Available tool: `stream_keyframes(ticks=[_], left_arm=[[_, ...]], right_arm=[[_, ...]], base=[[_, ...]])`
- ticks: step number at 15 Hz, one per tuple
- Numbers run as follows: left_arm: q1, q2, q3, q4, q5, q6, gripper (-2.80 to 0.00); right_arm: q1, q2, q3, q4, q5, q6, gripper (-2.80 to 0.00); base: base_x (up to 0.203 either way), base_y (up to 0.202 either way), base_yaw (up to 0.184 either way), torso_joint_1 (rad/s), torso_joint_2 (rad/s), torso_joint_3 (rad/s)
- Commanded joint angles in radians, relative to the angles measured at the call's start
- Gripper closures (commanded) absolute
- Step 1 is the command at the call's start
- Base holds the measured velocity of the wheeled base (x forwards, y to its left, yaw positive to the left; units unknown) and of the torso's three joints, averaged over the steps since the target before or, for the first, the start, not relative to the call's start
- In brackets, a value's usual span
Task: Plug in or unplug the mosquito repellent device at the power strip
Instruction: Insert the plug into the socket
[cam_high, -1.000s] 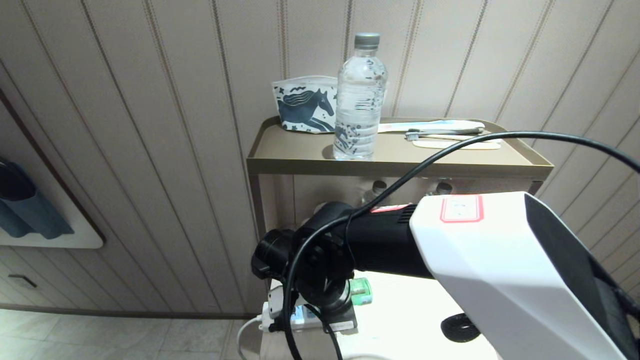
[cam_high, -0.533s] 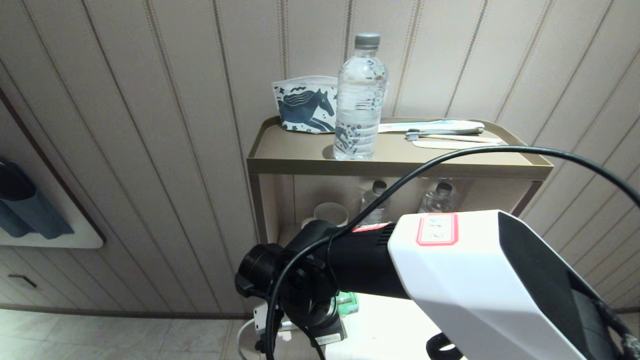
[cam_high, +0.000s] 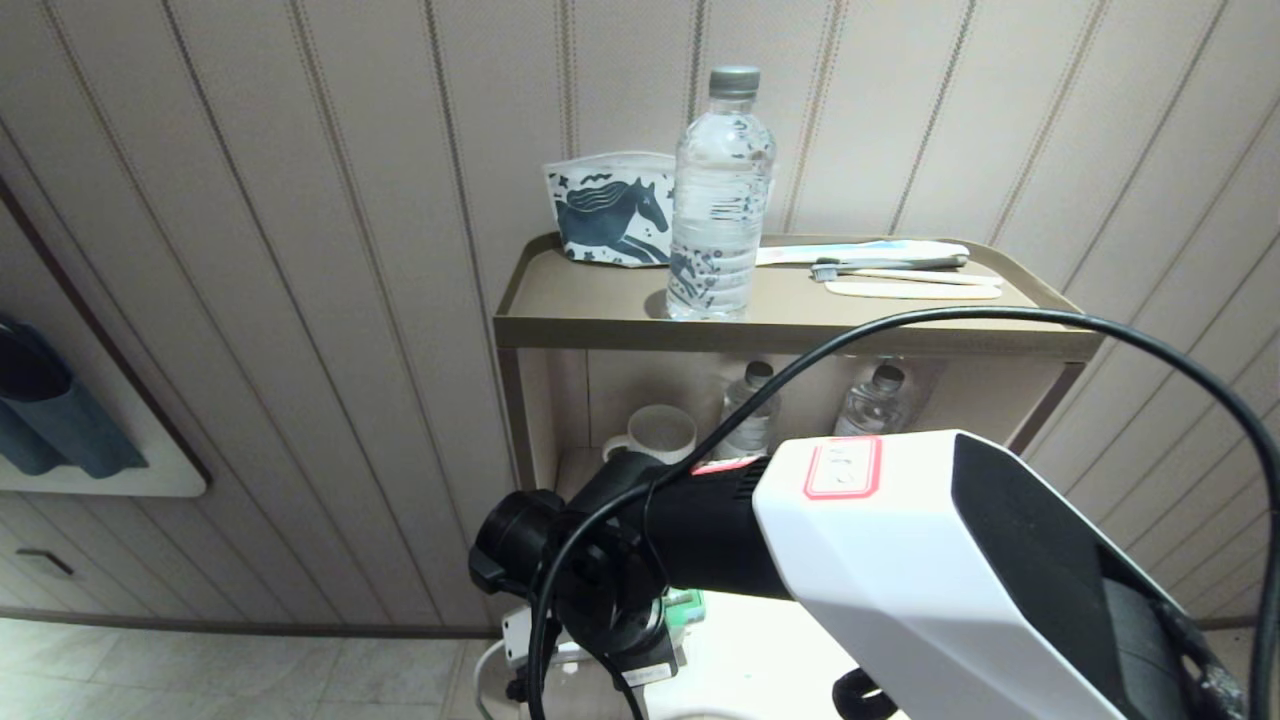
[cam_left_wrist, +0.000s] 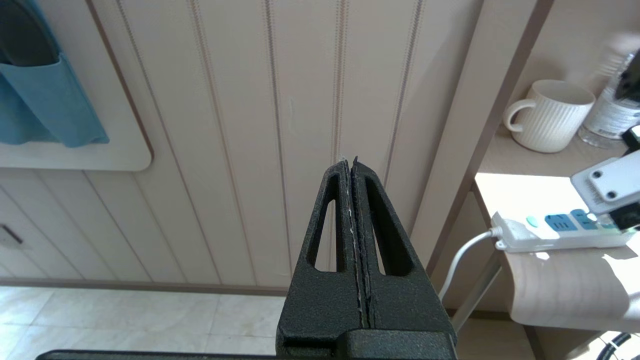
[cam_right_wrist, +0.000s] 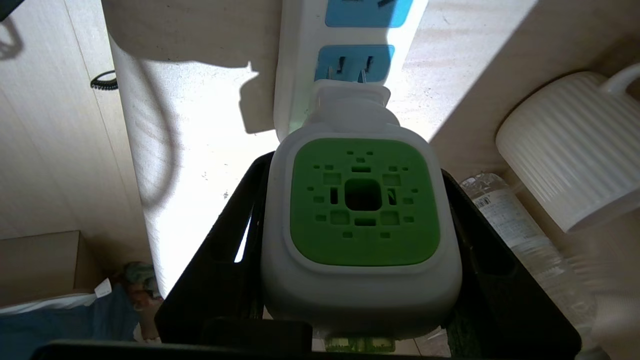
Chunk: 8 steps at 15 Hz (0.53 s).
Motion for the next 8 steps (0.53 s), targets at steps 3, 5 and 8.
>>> stream_keyframes(ticks=[3,5,8], left_arm=[[-0.001,0.0,0.0,-0.001,-0.001,-0.002,0.0],[0.001,0.0,0.0,-0.001,-0.001,0.0,0.0],[-0.001,0.0,0.0,-0.001,-0.001,0.0,0.0]], right_arm=[[-0.01,0.02,0.0,0.004,-0.003,-0.006,0.0],[-0.013,0.028,0.0,0.003,-0.003,-0.006,0.0],[-0.013,0.039,0.0,0.001,-0.003,-0.006,0.0]], base=[[0.0,0.0,0.0,0.0,0.0,0.0],[0.0,0.0,0.0,0.0,0.0,0.0],[0.0,0.0,0.0,0.0,0.0,0.0]])
